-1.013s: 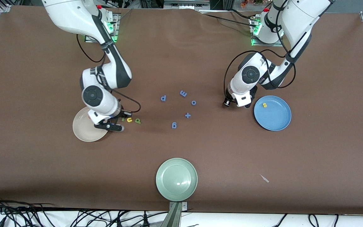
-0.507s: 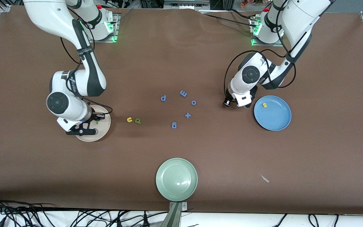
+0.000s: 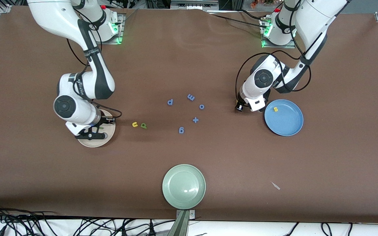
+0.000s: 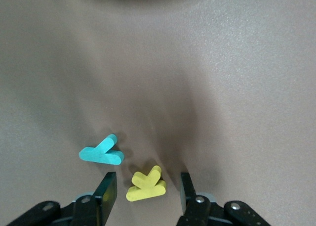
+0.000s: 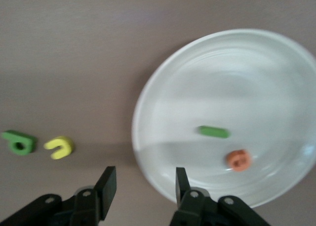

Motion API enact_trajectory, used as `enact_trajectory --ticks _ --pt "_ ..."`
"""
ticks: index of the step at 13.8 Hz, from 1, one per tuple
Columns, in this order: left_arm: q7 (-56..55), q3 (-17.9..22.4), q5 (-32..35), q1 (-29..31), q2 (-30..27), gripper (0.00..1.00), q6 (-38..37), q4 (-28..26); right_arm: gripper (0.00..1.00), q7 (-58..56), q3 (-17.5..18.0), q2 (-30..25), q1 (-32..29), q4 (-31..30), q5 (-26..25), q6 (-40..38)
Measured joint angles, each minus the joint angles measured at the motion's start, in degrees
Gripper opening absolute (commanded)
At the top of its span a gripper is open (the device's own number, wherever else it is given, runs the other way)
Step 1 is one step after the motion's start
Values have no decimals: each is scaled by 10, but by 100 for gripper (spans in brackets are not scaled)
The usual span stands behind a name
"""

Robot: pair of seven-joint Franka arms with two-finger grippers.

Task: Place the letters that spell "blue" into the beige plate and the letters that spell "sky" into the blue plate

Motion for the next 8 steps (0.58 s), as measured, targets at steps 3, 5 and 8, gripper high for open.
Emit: enact_trajectory --ticks 3,5,8 --pt "-15 0 0 -2 -1 39 0 0 61 55 31 4 14 0 18 19" --pt "-30 -1 0 -4 -2 21 0 0 61 87 38 14 31 -2 18 41" --pt "-43 -1 9 -5 -4 11 0 0 63 101 39 31 52 -22 19 91"
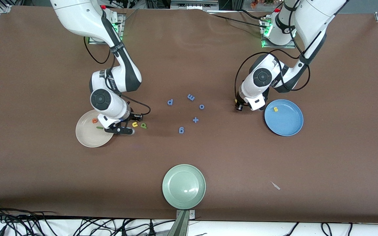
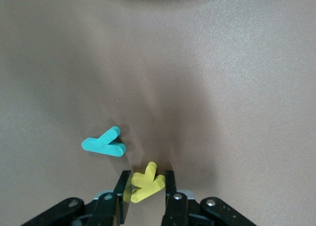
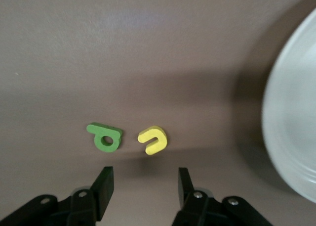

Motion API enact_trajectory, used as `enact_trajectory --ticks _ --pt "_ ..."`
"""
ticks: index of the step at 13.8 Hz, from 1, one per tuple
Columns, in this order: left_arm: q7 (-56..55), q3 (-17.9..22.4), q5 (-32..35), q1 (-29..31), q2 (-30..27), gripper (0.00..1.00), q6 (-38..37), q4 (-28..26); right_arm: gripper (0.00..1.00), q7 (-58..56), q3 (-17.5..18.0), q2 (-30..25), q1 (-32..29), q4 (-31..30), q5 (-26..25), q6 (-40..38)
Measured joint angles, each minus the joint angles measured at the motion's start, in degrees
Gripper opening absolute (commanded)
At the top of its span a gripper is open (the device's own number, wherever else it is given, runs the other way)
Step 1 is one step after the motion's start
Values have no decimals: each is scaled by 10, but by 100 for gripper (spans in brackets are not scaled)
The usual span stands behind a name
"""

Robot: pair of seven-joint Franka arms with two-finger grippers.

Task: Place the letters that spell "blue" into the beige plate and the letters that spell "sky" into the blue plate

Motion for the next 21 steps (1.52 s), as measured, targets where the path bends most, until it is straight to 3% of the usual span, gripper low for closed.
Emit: enact_trajectory --ticks 8,14,21 --pt "-18 2 21 17 -10 11 -4 11 63 -57 -2 9 0 -44 0 78" --pt "14 2 23 58 -33 12 -77 60 62 -64 -3 10 0 -41 0 89" --pt "199 6 24 190 -37 16 -107 69 54 -77 -4 11 -3 -35 0 90"
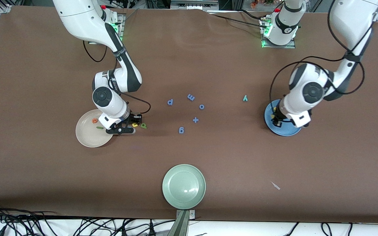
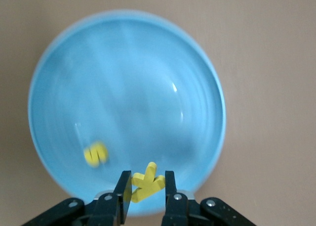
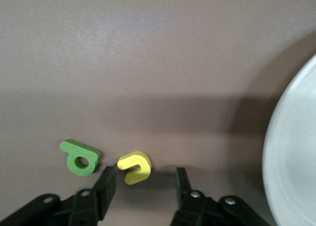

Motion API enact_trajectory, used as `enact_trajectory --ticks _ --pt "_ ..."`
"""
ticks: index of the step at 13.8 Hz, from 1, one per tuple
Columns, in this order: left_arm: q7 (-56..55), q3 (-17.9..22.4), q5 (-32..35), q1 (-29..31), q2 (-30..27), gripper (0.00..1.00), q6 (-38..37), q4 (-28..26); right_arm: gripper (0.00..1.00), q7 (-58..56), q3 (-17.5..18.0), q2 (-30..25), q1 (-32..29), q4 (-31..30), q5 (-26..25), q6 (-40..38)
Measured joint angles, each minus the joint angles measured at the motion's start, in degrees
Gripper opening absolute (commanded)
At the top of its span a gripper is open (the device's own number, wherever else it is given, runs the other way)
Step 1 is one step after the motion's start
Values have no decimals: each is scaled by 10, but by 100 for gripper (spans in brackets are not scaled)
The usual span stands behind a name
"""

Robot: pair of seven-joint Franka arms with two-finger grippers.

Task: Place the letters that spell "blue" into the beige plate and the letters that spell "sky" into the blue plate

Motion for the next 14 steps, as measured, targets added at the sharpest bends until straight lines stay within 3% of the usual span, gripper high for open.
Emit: enact_trajectory --ticks 4,6,9,12,14 --pt "43 0 0 27 1 53 -1 -10 49 -2 0 3 0 -5 0 12" --pt "44 -2 13 25 1 59 -2 -17 34 -2 0 4 1 -5 0 14" --pt "43 -6 20 25 1 59 -2 -23 13 -7 -3 2 0 -5 0 14" --pt "32 -17 21 24 1 59 -5 -23 12 -14 -3 2 0 -5 0 13" --pt "19 -45 21 23 1 59 -7 -28 12 -19 -4 1 0 -2 0 9"
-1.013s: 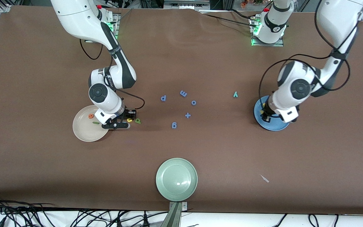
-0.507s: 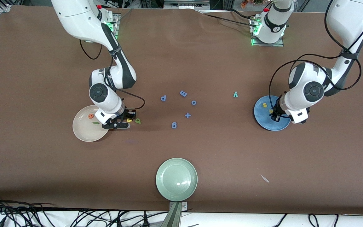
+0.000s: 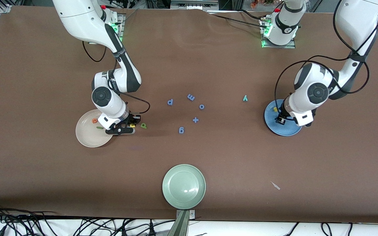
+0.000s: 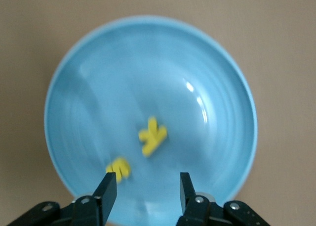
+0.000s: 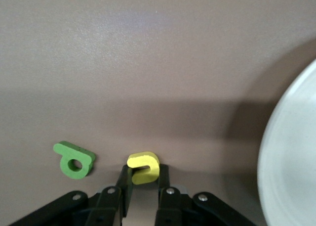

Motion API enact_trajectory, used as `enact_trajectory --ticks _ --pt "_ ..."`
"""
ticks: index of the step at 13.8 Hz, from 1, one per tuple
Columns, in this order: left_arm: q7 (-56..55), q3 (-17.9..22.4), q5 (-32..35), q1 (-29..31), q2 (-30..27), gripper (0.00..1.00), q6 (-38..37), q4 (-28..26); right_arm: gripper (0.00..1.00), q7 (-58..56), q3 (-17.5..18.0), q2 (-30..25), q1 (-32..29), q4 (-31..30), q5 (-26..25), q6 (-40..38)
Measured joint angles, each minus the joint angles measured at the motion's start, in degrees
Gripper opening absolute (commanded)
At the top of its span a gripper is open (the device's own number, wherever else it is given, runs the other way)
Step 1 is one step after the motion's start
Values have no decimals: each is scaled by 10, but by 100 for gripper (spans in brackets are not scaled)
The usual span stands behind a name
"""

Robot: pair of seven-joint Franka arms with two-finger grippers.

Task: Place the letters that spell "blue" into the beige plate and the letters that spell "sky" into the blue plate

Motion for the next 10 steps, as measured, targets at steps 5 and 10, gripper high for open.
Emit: enact_trajectory --ticks 5,10 --pt "-33 -66 0 -5 -6 59 23 -42 12 -86 -68 -19 -2 47 0 -113" --pt "-55 -73 0 -23 -7 59 100 -89 63 -138 -111 -28 -16 55 15 -168"
